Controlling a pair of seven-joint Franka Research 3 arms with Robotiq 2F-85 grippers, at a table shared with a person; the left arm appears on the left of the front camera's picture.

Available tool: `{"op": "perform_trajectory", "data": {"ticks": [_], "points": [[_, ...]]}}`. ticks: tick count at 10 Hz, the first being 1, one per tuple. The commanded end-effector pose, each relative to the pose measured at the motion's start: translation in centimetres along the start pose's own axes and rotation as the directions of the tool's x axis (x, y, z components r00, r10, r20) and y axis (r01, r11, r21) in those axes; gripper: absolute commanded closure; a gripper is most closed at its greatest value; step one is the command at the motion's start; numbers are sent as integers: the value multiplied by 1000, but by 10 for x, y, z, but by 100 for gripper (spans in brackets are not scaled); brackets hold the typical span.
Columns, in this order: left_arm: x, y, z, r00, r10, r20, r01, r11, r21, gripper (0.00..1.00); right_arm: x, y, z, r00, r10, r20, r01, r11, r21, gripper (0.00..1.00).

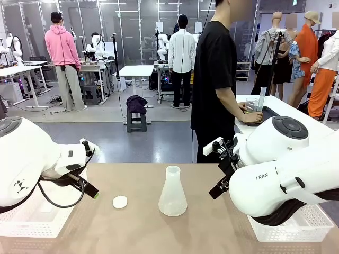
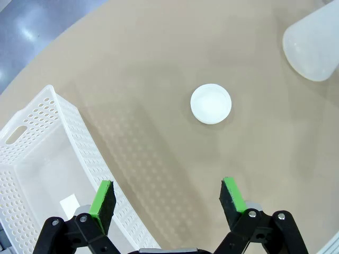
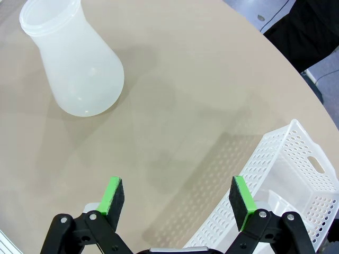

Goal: Prepare the solutions needed for the experiment.
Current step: Pick up the Plastic Funnel and insert it into the Big flask.

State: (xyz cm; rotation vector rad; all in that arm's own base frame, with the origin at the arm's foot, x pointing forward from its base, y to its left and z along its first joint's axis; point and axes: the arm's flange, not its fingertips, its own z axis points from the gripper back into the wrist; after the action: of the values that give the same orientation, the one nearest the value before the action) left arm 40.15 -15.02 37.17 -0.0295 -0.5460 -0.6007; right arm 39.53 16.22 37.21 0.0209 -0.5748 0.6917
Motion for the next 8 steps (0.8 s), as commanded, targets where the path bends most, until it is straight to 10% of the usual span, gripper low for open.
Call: {"op": "perform_trajectory", "data": {"ticks": [1, 8], "points": [[0, 0, 0, 1000, 1, 0, -1, 1000, 0, 0, 1, 2, 0, 1000, -6, 1, 6, 1000, 3, 0], [2, -19, 63, 985, 102, 142, -90, 992, -88, 0, 19, 18, 78, 981, -89, 174, 69, 990, 119, 0]]}}
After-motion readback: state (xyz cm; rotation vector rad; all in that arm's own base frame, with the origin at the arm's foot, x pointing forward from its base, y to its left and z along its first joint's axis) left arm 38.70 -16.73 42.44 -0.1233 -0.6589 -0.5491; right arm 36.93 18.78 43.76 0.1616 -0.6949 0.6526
